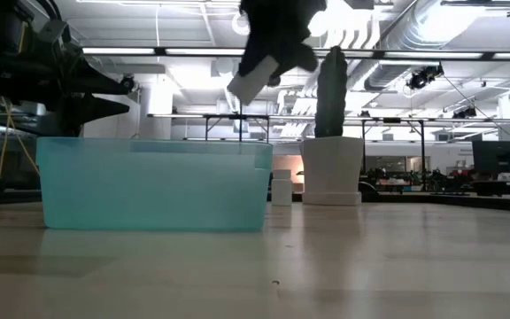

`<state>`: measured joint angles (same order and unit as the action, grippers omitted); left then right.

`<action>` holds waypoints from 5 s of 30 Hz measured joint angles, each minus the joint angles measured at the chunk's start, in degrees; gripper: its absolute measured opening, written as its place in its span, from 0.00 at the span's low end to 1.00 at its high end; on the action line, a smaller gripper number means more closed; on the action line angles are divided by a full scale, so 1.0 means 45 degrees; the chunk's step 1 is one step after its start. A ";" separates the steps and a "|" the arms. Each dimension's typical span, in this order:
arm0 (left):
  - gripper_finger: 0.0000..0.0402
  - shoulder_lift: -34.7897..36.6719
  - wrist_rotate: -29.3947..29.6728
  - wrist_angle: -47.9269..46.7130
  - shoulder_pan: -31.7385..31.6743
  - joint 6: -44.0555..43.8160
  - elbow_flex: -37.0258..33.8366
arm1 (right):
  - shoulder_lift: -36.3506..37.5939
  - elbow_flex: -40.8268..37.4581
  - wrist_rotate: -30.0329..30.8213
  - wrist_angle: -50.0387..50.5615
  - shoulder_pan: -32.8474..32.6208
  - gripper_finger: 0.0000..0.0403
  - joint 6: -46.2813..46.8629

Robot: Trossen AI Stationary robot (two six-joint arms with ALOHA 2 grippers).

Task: Pick and place pill bottles into a basket
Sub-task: Put the pill bottle into the blue bin

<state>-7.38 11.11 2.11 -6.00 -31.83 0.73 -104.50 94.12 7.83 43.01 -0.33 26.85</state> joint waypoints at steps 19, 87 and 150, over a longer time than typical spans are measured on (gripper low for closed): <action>0.51 0.0000 0.0029 -0.0001 0.0000 0.0000 0.0000 | -0.3360 0.1844 -0.2202 0.0694 -0.0403 0.41 0.0042; 0.51 0.0000 0.0132 0.0018 0.0000 0.0010 0.0000 | -0.7064 0.6631 -0.1500 0.5584 -0.0419 0.50 -0.5033; 0.51 0.0000 0.0175 0.0028 0.0000 0.0117 0.0000 | -0.7349 0.8462 0.1136 0.8097 0.4975 0.76 -0.1070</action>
<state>-7.38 11.90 2.24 -6.00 -31.31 0.73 -137.57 132.20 12.94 79.45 22.06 22.04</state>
